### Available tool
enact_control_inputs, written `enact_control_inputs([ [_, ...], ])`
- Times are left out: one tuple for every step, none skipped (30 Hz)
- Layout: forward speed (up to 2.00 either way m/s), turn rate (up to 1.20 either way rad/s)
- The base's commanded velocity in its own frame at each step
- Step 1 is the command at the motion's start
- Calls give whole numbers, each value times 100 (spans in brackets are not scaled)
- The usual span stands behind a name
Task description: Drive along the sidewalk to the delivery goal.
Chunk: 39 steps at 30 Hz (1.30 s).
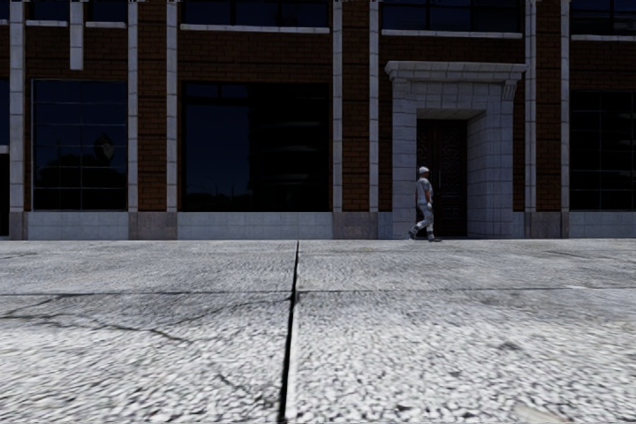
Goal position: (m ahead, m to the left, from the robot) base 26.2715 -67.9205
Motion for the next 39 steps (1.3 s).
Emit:
enact_control_inputs([
  [146, -64],
  [146, -64],
  [146, -64],
  [146, -64],
  [146, -64],
  [146, -64],
  [146, -64],
  [146, -64],
  [146, -64],
  [146, -64],
  [146, -64],
  [146, -64],
  [146, -64],
  [146, -64],
  [146, -64],
  [146, -64],
  [146, -64],
  [146, -64],
  [146, -64],
  [146, -64],
  [146, -64],
  [146, -64],
  [146, -64],
  [146, -64],
  [146, -64],
  [146, -64],
  [147, -64],
  [151, -64],
  [151, -64],
  [153, -64],
  [155, -64],
  [155, -64],
  [155, -64],
  [156, -64],
  [156, -64],
  [156, -64],
  [156, -64],
  [156, -64],
  [156, -64],
])
